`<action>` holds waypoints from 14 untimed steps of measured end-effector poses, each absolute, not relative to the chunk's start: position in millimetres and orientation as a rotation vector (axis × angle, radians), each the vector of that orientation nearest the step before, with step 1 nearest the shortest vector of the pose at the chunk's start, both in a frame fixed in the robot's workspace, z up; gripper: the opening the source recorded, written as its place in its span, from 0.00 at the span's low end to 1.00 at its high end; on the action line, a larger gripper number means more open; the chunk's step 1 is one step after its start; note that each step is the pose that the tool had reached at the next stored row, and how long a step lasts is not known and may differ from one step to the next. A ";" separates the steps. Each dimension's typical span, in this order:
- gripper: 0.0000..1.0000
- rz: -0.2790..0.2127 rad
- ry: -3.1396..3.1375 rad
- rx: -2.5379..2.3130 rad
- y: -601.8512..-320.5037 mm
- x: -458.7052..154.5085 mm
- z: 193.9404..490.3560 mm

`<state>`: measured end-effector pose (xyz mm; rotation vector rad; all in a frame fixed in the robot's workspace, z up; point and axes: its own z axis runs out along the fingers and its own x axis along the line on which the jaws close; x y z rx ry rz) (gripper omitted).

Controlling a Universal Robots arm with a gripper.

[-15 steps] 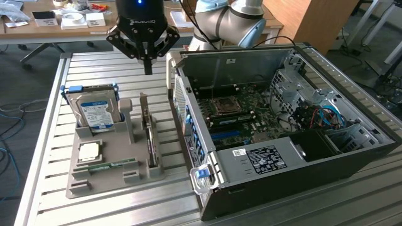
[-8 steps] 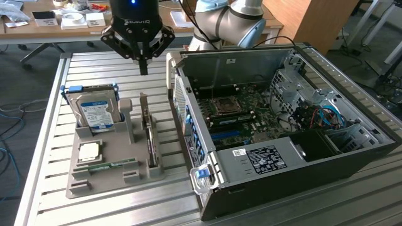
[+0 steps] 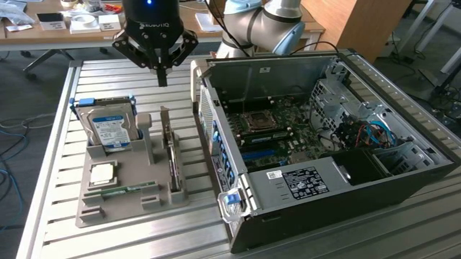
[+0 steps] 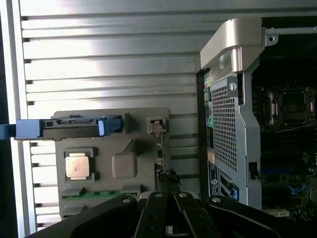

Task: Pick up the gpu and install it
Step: 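Reach for the gpu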

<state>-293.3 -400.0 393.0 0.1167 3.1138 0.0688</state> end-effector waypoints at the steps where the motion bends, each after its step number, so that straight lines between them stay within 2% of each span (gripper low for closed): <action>1: 0.11 0.069 3.114 0.117 -401.0 -293.4 392.9; 14: 0.11 0.069 3.114 0.117 -423.5 -294.3 392.9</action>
